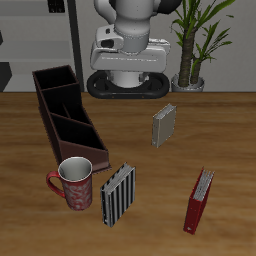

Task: Place the red book into the right desk caddy's right compartment

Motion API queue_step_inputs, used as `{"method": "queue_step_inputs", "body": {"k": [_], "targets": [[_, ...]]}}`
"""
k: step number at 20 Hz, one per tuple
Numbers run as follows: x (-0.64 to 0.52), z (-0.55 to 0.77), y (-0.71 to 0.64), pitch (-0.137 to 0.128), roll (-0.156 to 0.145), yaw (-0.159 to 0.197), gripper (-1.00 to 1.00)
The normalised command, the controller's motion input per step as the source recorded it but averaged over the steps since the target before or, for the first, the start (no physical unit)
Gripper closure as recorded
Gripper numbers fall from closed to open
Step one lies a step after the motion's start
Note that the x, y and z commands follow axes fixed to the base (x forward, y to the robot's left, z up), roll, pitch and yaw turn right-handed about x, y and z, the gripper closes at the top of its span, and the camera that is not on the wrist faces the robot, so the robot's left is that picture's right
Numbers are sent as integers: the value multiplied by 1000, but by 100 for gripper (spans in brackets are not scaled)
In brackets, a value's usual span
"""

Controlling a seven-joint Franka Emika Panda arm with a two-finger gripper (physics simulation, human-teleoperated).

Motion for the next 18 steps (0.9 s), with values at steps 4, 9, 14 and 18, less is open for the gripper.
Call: {"method": "queue_step_inputs", "body": {"k": [4, 9, 14, 18], "targets": [[149, 82, 461, -14, 28, 38, -100], [382, 275, 1100, -56, 46, 18, -100], [614, 213, 1069, 4, 68, -3, -100], [367, 215, 592, -38, 34, 9, -100]]}}
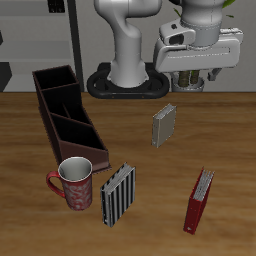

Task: Place the red book into the right desk caddy's right compartment

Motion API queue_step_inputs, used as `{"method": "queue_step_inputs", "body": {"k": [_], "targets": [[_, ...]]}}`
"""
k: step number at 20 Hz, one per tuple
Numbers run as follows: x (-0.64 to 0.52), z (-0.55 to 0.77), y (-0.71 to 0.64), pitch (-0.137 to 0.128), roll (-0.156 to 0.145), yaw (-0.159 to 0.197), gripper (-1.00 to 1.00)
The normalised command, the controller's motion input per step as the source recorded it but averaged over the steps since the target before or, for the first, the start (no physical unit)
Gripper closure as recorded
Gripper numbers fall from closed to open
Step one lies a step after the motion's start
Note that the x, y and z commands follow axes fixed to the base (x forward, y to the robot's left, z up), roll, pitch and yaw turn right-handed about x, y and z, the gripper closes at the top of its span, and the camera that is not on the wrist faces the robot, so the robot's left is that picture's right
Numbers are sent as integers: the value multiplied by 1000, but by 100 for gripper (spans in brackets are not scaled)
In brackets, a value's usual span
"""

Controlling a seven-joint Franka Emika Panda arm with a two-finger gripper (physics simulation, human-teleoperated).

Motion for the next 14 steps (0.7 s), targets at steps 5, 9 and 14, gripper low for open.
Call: {"method": "queue_step_inputs", "body": {"k": [5, 9, 14], "targets": [[671, 169, 435, -38, -1, -30, -100], [731, 79, -66, -8, -98, -60, -100], [442, 11, -39, -41, -57, 7, -100]]}}
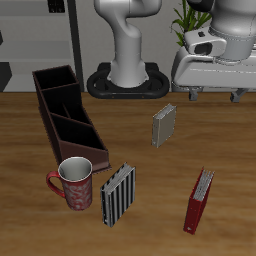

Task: Place the red book into the right desk caddy's right compartment

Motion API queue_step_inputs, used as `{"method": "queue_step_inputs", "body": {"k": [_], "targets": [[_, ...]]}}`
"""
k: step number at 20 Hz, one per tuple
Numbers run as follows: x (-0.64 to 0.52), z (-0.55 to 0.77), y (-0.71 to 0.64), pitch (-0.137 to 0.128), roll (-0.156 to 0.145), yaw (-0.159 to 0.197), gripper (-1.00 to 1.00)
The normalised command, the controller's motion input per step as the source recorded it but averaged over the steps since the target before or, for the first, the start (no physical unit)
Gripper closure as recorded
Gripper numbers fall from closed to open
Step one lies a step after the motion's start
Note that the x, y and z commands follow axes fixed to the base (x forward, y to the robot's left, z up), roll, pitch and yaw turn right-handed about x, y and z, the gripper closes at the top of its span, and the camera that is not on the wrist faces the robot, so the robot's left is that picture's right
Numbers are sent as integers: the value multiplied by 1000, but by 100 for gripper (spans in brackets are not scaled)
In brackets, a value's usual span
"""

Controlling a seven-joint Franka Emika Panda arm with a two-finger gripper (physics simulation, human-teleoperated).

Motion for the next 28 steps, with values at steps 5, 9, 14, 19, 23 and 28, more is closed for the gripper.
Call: {"method": "queue_step_inputs", "body": {"k": [5, 9, 14, 19, 23, 28], "targets": [[396, -141, 36, -3, -53, -48, -100], [156, -295, 142, -13, 19, -25, -100], [175, -522, -3, -17, -4, -81, -100], [37, -406, -184, -57, -13, -67, -100], [19, -354, -263, -64, -34, -50, -100], [-4, -408, -133, -39, -21, -13, -100]]}}
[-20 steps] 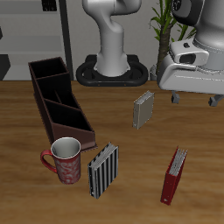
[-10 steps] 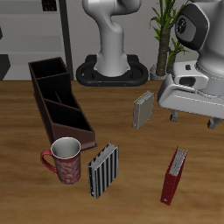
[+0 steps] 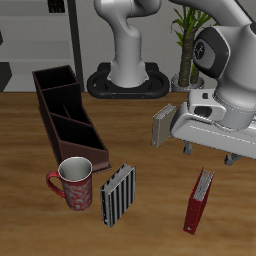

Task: Place the red book into the right desk caddy's right compartment

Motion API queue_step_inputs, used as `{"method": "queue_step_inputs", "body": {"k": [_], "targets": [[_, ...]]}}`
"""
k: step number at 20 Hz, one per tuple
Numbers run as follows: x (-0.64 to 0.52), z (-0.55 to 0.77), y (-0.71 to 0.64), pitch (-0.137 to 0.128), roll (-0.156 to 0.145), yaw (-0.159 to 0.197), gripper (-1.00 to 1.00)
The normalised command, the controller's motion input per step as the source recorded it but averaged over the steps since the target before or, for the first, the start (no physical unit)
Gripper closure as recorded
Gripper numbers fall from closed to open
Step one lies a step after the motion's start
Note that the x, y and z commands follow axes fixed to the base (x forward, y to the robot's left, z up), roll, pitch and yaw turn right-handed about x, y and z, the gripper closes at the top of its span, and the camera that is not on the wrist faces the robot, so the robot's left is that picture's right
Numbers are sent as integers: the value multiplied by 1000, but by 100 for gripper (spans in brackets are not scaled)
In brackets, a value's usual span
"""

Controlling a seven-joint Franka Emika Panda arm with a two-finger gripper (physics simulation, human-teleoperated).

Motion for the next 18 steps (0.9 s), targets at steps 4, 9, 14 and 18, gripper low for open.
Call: {"method": "queue_step_inputs", "body": {"k": [4, 9, 14, 18], "targets": [[-70, -387, -8, -17, 15, -6, -100], [-20, -468, -36, 29, -6, -57, -100], [30, -451, 92, 50, 36, -17, -100], [59, -330, 74, 52, 14, -11, -100]]}}
